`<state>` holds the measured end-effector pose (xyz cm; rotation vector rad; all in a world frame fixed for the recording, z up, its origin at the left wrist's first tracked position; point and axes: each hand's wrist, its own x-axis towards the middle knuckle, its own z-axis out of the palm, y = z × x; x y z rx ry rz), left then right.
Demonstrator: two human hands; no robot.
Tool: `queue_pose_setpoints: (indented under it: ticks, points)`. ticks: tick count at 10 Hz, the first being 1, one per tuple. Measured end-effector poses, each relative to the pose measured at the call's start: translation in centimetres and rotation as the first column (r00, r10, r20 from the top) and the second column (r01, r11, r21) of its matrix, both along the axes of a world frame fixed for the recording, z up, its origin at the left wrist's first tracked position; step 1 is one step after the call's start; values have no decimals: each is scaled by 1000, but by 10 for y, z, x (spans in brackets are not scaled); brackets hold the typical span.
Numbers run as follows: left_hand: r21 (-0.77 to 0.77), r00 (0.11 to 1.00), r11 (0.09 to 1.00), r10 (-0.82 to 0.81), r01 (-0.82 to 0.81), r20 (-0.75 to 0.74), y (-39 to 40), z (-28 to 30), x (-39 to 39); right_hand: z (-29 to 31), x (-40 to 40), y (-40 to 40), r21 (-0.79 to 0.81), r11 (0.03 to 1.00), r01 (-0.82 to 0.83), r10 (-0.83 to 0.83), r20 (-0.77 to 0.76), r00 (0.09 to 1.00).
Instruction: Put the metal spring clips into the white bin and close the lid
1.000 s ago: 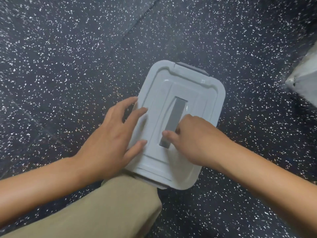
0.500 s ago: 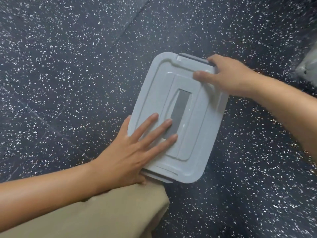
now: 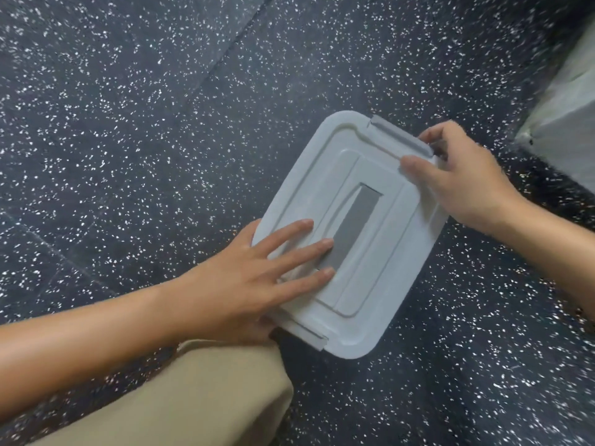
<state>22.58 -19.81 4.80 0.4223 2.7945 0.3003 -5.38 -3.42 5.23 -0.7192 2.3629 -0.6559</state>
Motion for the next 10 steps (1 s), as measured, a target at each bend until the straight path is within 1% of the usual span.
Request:
queue_pose_setpoints:
  ticks: [1,2,3,4,5,6,7,9,10]
  points:
    - [12,998,998,-62,62,18,4,1,-23,0,-6,22,-6,999,36,-36,-59,998]
    - [17,996,996,-84,84,31,10,2,-34,-3,-9,36,-23,999,44,-46,-67,997]
    - [33,996,997,-71,70,46,9,8,-36,-9,-11,40,-30,998,51,-53,-63,997]
    - [20,999,999,-28,27,31,15,15,-39,-14,-12,43,-65,995,81,-82,-19,996]
    - [9,999,999,48,-47,-22,28,21,-55,-19,-13,53,-112,983,145,-143,27,989]
    - [34,986,992,122,-119,-114,42,18,-79,-29,-11,69,-165,960,226,-219,60,974]
    - [96,973,982,178,-165,-150,62,13,-97,-42,-6,87,-170,960,220,-204,109,973]
    - [218,977,966,168,-137,-134,87,1,-133,-72,11,118,-288,909,302,-246,215,945]
    - [227,984,967,139,-111,-108,98,-3,-144,-82,18,131,-226,922,314,-289,138,947]
